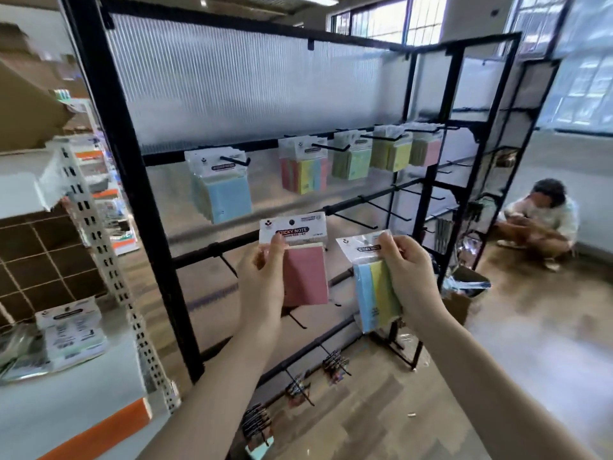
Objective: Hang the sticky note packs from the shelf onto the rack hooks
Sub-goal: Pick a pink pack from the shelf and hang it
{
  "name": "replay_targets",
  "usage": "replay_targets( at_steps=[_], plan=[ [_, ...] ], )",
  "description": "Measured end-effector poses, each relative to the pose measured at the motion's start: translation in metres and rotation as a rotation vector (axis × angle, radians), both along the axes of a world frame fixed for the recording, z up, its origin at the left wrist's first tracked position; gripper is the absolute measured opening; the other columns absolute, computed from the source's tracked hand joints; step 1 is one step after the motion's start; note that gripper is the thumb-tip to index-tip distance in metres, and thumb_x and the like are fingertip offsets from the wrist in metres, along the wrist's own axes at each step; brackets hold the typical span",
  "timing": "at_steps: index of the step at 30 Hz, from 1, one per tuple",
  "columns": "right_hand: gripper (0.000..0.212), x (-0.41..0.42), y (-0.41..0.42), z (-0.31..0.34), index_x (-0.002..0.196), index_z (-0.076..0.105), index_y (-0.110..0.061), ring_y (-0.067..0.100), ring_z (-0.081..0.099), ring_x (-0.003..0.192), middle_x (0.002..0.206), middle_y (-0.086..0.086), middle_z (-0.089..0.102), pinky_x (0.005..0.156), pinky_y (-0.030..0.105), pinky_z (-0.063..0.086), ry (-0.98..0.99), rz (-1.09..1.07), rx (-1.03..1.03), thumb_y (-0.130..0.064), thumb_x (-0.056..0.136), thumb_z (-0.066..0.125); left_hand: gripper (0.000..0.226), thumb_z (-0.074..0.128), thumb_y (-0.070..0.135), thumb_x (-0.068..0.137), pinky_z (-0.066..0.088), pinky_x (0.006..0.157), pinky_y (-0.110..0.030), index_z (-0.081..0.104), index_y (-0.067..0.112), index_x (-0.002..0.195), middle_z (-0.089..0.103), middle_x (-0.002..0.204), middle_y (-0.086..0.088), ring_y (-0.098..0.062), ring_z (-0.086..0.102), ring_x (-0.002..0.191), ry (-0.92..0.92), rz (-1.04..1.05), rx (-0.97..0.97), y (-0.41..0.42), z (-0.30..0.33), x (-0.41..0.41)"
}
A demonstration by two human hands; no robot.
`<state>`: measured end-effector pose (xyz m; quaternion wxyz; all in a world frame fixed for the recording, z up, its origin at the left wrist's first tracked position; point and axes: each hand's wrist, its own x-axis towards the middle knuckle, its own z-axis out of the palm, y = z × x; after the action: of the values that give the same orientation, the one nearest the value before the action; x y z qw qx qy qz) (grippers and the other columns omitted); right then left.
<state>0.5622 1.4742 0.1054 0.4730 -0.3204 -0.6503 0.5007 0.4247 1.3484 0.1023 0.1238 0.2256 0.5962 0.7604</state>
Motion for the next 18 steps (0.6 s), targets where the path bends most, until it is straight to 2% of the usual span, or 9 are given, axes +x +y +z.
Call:
replay_targets(
  at_steps=[2,3,6,9,11,13,16,18],
  plan=[
    [0.032,-0.005,0.021,0.003,0.076,0.056,-0.012,0.002,0.043,0.052,0.064,-0.003,0.048,0.052,0.021,0.037,0.006,-0.073,0.049,-0.037,0.096,0.054,0.029,0.06,0.039,0.091,0.046,0.052,-0.017,0.058,0.023,0.067,0.061,0.056,0.012,0.0,0.057,0.054,-0.033,0.03,0.028,0.021,-0.001,-0.012],
    [0.034,-0.01,0.032,0.005,0.077,0.054,-0.01,0.002,0.042,0.052,0.064,-0.003,0.047,0.051,0.02,0.036,0.002,-0.098,0.071,-0.037,0.096,0.054,0.029,0.059,0.036,0.091,0.043,0.048,-0.013,0.057,0.022,0.067,0.059,0.052,0.015,0.004,0.054,0.048,-0.036,0.037,0.031,0.032,-0.001,-0.019],
    [0.037,-0.027,0.065,0.012,0.08,0.052,-0.005,0.007,0.04,0.055,0.067,-0.001,0.045,0.049,0.018,0.035,-0.005,-0.155,0.091,-0.038,0.096,0.054,0.031,0.059,0.039,0.089,0.041,0.055,-0.023,0.056,0.023,0.063,0.055,0.052,0.014,0.001,0.05,0.047,-0.064,-0.011,0.018,0.059,-0.001,-0.036],
    [0.035,-0.046,0.092,0.02,0.074,0.045,-0.011,0.0,0.037,0.048,0.065,-0.003,0.042,0.044,0.011,0.032,0.013,-0.174,0.107,-0.038,0.095,0.054,0.032,0.061,0.042,0.088,0.04,0.05,-0.019,0.06,0.027,0.06,0.06,0.059,0.008,-0.004,0.054,0.052,-0.028,-0.161,0.002,0.086,0.002,-0.048],
    [0.034,-0.059,0.106,0.028,0.073,0.045,-0.013,-0.003,0.038,0.044,0.062,-0.008,0.044,0.043,0.009,0.032,0.041,-0.145,0.15,-0.037,0.095,0.054,0.021,0.06,0.039,0.09,0.045,0.056,-0.025,0.066,0.03,0.072,0.068,0.071,0.002,-0.01,0.062,0.062,0.048,-0.297,-0.035,0.102,0.007,-0.054],
    [0.029,-0.072,0.118,0.037,0.071,0.046,-0.017,-0.002,0.038,0.043,0.053,-0.015,0.047,0.042,0.008,0.03,0.097,-0.095,0.204,-0.03,0.095,0.055,0.014,0.06,0.039,0.089,0.048,0.059,-0.03,0.067,0.032,0.08,0.07,0.074,0.002,-0.014,0.065,0.065,0.123,-0.394,-0.067,0.116,0.015,-0.061],
    [0.027,-0.088,0.134,0.05,0.069,0.048,-0.02,-0.002,0.036,0.045,0.05,-0.018,0.047,0.044,0.009,0.029,0.101,-0.037,0.31,-0.023,0.094,0.058,0.02,0.057,0.05,0.082,0.049,0.054,-0.022,0.067,0.033,0.085,0.072,0.072,0.002,-0.013,0.068,0.062,0.215,-0.53,-0.084,0.133,0.033,-0.068],
    [0.023,-0.095,0.143,0.055,0.073,0.054,-0.016,0.0,0.042,0.053,0.058,-0.012,0.052,0.052,0.015,0.036,0.109,0.032,0.316,-0.026,0.093,0.059,0.028,0.057,0.054,0.081,0.05,0.054,-0.02,0.067,0.028,0.085,0.072,0.075,-0.003,-0.017,0.07,0.064,0.281,-0.55,-0.096,0.144,0.044,-0.07]
  ],
)
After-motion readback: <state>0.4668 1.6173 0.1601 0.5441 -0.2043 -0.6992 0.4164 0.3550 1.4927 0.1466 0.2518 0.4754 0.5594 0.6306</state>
